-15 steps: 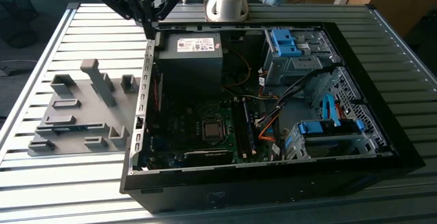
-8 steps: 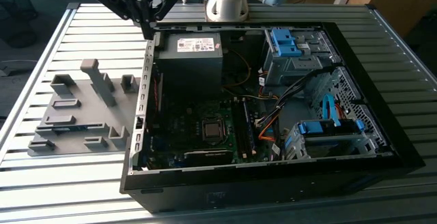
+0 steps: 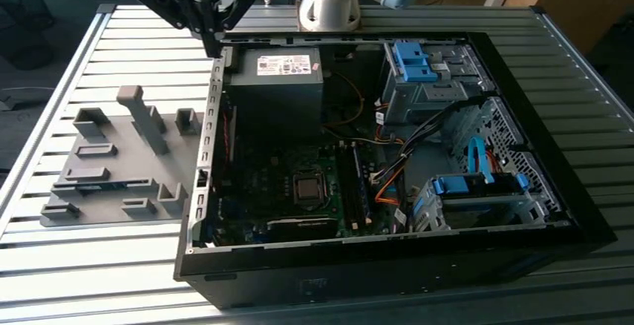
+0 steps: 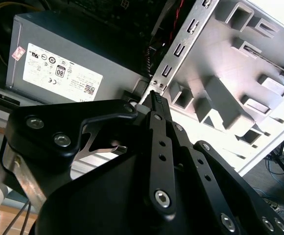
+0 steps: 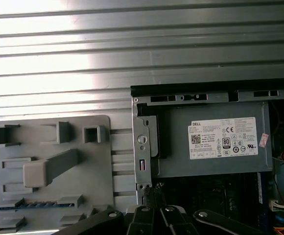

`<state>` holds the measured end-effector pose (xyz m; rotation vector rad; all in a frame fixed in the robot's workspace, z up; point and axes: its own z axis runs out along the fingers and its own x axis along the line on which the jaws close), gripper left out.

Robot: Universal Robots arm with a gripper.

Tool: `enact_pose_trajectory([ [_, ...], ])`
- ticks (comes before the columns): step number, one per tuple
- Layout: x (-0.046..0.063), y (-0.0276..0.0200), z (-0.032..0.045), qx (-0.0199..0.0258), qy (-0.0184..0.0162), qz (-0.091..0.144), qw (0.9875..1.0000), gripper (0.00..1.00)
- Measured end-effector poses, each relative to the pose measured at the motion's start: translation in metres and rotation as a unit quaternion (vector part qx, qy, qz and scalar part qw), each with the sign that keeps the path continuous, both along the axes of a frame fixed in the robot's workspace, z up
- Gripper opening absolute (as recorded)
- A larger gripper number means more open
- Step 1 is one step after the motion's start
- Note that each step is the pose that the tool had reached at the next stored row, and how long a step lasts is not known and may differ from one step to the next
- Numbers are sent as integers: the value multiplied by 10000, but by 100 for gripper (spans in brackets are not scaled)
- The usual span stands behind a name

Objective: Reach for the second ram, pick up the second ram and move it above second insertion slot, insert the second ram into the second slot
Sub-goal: 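Reach for the second ram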

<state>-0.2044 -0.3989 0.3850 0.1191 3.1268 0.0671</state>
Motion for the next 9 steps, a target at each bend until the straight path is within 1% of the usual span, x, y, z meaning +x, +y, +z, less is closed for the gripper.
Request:
enact_pose_trajectory([
  [9,-19,0,0,0,0,0,10000,11],
])
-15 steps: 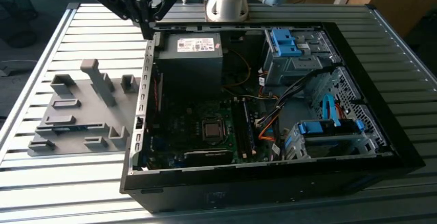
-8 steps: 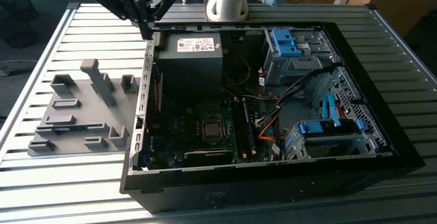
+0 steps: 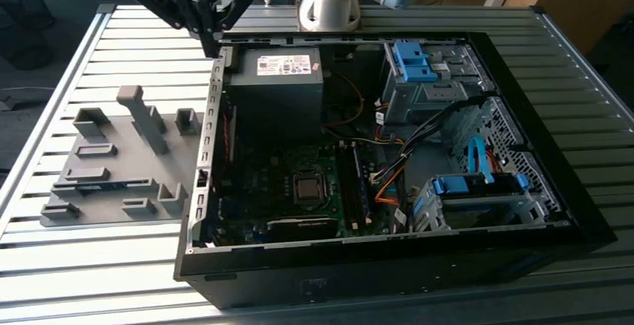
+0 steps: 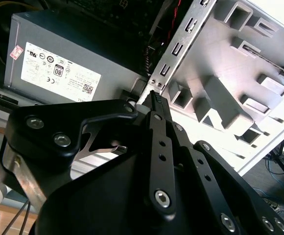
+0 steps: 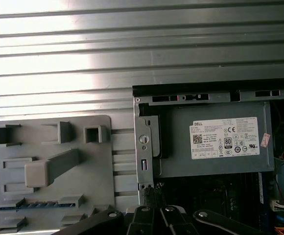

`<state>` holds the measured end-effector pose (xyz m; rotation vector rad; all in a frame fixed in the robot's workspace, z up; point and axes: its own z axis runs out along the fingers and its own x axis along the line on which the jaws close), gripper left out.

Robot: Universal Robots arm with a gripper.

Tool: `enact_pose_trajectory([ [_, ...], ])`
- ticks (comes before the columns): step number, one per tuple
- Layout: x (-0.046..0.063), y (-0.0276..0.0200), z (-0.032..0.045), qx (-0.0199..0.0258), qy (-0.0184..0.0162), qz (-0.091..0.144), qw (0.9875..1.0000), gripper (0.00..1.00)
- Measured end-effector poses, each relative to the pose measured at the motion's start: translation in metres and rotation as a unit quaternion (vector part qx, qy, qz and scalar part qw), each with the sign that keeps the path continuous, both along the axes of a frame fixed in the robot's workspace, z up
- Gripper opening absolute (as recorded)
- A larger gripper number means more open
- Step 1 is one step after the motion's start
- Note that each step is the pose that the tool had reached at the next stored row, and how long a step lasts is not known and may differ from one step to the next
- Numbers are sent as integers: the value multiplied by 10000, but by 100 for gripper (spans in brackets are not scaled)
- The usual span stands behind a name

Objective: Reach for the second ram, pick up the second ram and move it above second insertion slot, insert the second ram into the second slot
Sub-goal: 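Reach for the second ram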

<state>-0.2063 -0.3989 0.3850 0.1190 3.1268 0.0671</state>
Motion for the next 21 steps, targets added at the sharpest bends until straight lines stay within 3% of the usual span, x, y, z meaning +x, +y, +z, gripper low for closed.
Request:
enact_pose_trajectory([
  [21,-103,0,-1,0,0,0,10000,11],
])
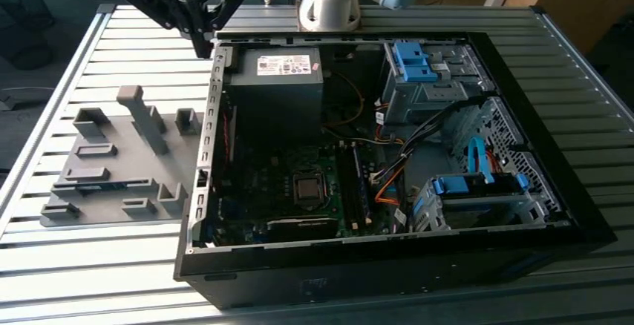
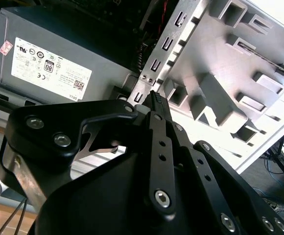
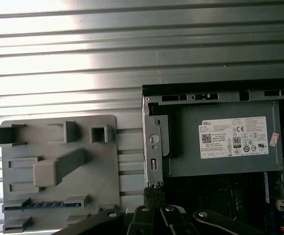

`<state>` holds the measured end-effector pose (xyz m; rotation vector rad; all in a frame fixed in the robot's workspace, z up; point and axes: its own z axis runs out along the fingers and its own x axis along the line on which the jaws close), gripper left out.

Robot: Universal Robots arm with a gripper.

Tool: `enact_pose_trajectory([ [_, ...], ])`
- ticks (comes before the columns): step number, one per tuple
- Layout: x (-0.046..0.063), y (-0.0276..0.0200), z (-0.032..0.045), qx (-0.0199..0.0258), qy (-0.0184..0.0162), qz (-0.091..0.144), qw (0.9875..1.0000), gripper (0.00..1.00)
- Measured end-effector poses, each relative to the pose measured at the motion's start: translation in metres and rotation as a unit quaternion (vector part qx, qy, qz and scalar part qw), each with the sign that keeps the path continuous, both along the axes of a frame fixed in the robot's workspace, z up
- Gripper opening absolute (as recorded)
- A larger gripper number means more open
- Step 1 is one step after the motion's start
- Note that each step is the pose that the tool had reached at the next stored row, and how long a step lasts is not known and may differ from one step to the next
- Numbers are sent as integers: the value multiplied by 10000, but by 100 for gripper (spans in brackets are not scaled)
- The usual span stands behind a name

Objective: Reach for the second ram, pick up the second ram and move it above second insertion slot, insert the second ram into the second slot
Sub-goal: 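Reach for the second ram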

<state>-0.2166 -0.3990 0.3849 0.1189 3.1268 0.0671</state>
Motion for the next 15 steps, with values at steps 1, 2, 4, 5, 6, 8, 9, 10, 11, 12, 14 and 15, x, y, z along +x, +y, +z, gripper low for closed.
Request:
enact_pose_trajectory([
  [1,-4,0,0,0,0,0,10000,11],
  [2,-9,0,0,0,0,0,10000,11],
  [4,-18,0,0,0,0,0,10000,11],
  [5,-22,0,0,0,0,0,10000,11],
  [6,-27,0,0,0,0,0,10000,11],
  [8,-36,0,0,0,0,0,10000,11],
  [9,-40,0,0,0,0,0,10000,11],
  [10,-44,0,0,0,0,0,10000,11],
  [11,-49,0,0,0,0,0,10000,11],
  [12,-53,0,0,0,0,0,10000,11],
  [14,-61,0,0,0,0,0,10000,11],
  [15,-65,0,0,0,0,0,10000,11],
])
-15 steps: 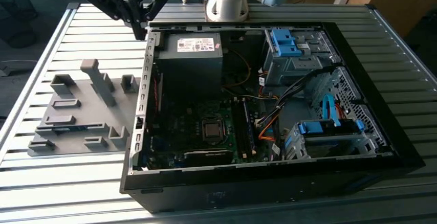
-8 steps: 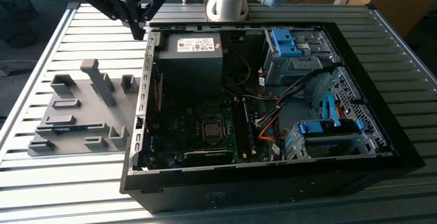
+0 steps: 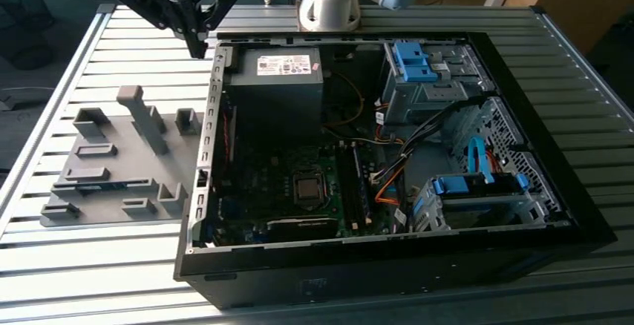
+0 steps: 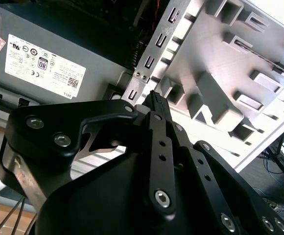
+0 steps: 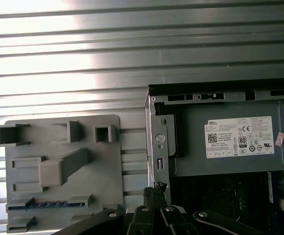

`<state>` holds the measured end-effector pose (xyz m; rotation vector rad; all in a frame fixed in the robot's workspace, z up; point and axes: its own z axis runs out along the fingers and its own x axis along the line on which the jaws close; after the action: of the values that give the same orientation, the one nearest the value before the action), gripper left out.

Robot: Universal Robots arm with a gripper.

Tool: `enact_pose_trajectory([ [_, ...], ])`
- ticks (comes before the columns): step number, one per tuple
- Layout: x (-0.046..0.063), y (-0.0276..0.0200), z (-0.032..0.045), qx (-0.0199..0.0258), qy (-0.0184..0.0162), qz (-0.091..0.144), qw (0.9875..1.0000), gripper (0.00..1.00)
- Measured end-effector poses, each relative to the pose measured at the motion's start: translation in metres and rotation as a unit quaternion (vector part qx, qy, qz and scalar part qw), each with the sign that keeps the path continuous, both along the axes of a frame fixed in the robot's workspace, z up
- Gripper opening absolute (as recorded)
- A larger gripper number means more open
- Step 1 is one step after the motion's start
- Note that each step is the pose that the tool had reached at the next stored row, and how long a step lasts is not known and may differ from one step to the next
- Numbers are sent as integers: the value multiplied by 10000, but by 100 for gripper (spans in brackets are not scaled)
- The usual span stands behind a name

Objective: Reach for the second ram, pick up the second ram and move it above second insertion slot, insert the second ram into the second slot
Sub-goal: 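Reach for the second ram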

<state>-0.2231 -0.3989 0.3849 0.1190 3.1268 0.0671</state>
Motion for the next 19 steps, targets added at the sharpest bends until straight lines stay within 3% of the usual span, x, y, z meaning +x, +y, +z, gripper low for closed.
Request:
enact_pose_trajectory([
  [19,-79,0,-1,0,0,0,10000,11],
])
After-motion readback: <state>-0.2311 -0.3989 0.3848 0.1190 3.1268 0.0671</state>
